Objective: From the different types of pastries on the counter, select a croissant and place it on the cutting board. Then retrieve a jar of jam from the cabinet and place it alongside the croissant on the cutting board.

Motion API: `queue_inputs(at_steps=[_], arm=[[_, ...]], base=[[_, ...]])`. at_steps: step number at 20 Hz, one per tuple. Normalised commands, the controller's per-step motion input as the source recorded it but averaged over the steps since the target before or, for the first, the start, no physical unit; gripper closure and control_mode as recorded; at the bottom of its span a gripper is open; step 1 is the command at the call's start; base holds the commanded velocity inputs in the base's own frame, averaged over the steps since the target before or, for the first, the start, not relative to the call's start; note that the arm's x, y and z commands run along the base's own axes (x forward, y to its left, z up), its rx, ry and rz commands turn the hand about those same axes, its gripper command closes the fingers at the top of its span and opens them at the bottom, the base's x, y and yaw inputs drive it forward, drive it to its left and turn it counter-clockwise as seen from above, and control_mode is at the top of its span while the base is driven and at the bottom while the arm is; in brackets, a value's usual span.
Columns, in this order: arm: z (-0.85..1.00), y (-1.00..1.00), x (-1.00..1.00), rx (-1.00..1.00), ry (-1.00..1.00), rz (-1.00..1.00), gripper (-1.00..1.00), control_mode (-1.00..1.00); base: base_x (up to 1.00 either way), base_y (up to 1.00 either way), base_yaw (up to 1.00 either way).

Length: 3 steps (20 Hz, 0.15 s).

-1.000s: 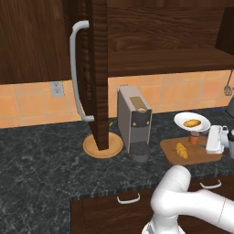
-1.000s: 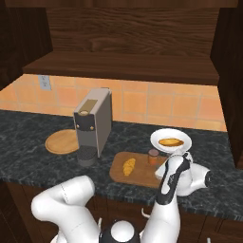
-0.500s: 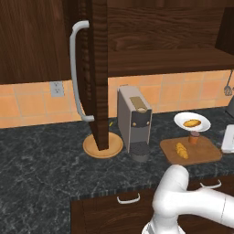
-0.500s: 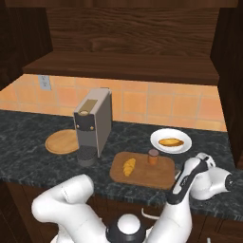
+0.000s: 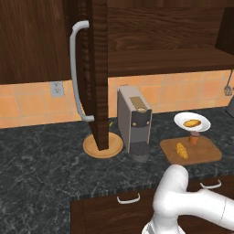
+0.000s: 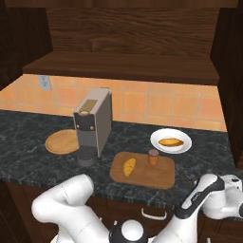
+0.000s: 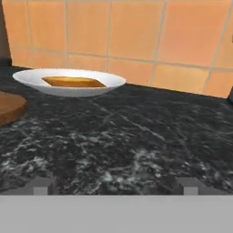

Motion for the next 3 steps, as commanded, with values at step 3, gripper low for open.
queue_inputs(at_steps=[3], arm=[[0.00, -1.00, -0.15, 0.25, 0.10, -0.45, -1.00, -1.00]], base=[[0.00, 0.00, 0.00]])
